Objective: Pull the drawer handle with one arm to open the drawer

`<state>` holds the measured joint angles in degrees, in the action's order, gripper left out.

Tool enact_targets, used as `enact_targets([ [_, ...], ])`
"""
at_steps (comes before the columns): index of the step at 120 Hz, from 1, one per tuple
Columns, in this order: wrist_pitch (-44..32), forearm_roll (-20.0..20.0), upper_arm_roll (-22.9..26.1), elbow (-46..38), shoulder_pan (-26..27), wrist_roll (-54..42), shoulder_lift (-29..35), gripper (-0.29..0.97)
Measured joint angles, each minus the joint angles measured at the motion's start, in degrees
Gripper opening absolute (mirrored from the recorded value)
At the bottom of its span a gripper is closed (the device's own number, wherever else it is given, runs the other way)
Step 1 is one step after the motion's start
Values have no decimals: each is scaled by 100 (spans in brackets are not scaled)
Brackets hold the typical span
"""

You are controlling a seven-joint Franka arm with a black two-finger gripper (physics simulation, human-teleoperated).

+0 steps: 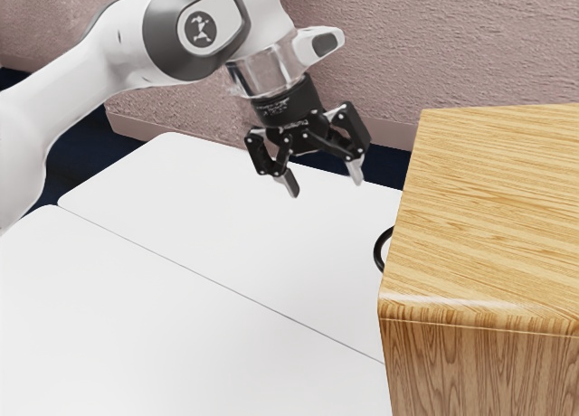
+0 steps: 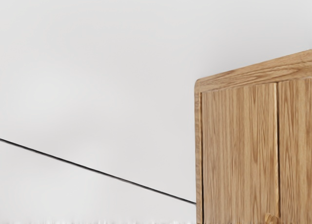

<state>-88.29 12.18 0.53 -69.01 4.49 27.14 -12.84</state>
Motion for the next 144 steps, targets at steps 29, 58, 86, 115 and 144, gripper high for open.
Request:
enact_targets([
  [29,-86,120,-30,-507,410,321,447,68],
  [58,-718,220,-11,-1772,542,529,1298,68],
  [86,-956,289,122,-1909,518,680,1332,68],
  [115,-1046,324,179,-2163,583,790,1300,68],
  [144,-1139,321,182,-2291,545,867,1228,68],
])
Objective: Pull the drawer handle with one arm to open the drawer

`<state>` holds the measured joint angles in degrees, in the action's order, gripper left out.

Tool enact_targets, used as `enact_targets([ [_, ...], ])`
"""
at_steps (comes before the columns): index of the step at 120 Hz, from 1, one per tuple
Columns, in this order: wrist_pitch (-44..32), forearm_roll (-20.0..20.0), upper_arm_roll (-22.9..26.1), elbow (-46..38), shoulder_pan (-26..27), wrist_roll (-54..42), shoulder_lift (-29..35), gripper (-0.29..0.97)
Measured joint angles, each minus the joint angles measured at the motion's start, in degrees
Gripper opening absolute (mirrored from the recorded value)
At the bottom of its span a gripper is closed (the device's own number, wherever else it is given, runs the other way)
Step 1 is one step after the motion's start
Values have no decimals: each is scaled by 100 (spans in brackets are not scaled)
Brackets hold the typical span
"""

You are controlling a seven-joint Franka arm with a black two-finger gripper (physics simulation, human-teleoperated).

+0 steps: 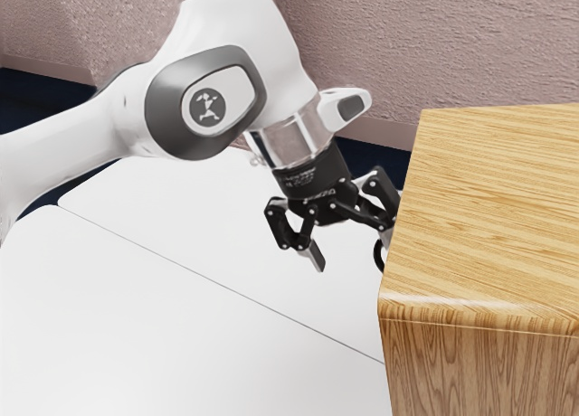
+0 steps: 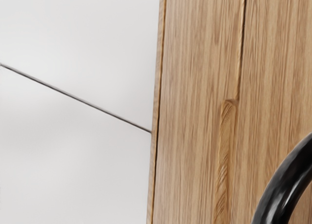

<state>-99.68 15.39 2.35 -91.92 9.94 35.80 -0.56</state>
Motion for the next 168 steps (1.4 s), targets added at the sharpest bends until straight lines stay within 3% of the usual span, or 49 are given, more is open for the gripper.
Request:
enact_targets([
  [101,-25,-103,-77,-280,120,107,97,68],
  [168,267,-523,-661,-559,358,97,430,68],
])
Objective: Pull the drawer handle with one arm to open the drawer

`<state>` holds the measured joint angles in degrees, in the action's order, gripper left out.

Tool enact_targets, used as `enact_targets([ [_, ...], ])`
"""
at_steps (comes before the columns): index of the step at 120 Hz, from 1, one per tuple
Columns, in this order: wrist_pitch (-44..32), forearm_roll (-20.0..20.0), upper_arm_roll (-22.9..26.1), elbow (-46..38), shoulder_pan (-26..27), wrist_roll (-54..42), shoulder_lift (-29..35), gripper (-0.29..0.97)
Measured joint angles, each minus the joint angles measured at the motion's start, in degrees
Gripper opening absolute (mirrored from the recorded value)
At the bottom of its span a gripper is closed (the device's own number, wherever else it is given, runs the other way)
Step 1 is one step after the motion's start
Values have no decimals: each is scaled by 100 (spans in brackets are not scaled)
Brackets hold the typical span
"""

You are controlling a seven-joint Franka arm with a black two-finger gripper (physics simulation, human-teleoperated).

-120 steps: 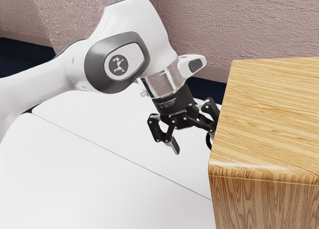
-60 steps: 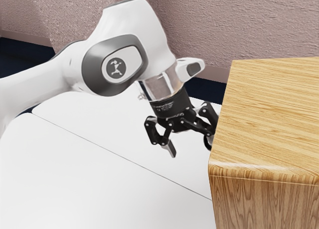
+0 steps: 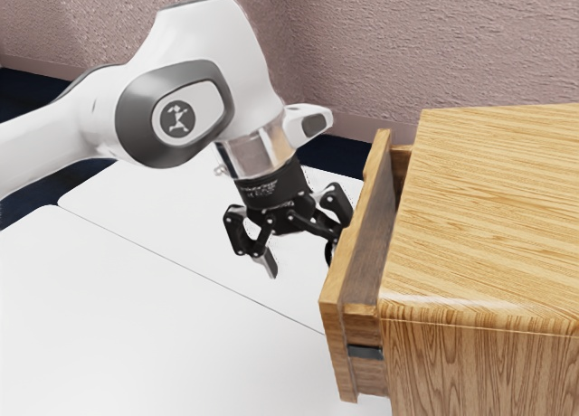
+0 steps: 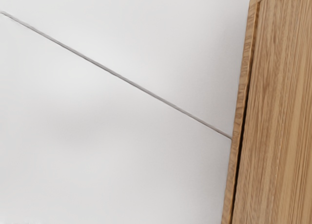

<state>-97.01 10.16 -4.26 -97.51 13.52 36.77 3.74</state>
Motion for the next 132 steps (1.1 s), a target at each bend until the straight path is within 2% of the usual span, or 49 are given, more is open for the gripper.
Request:
enact_targets([
  [40,224,-228,-207,-412,-423,-29,417,68],
  [71,358,-319,-610,-624,-452,-82,678,68],
  [132,585,-503,-1032,-777,-542,-217,946,67],
])
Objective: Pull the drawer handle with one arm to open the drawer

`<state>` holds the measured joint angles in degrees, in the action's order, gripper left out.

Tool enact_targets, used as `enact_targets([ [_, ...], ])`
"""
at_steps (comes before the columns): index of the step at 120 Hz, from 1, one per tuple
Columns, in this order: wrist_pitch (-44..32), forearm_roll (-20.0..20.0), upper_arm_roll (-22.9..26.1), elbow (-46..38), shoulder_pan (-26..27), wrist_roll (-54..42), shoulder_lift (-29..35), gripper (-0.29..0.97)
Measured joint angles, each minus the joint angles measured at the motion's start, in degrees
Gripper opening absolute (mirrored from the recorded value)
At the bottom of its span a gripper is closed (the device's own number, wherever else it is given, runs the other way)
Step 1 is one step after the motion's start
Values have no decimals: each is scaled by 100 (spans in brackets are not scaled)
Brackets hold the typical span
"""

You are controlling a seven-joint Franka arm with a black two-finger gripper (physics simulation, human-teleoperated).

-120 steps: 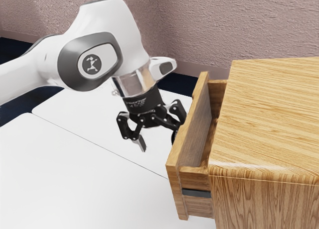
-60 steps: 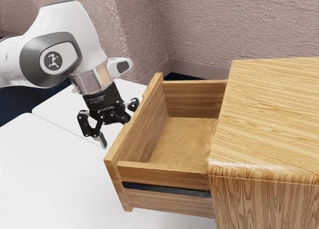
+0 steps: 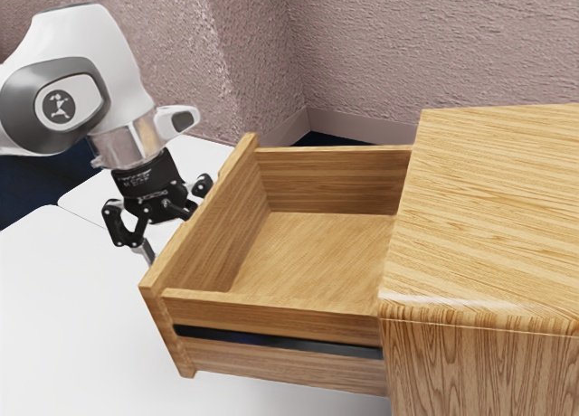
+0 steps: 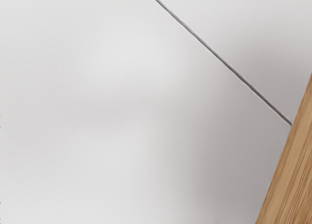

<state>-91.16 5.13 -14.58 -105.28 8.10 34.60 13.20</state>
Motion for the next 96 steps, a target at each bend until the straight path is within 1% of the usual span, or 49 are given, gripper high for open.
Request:
enact_targets([
  [21,69,36,-157,83,-45,-65,389,66],
  [32,136,98,-241,542,-52,-102,565,66],
  [39,181,152,-271,896,-48,-119,594,66],
  [46,206,214,-284,1067,-45,-133,602,67],
  [68,344,316,-100,1142,62,-169,596,68],
  [78,423,367,-111,1145,210,-250,553,68],
  [84,362,699,-164,1152,244,-618,511,68],
  [91,308,1440,-390,1150,264,-1283,496,68],
  [96,284,1823,-466,1149,271,-1731,492,68],
])
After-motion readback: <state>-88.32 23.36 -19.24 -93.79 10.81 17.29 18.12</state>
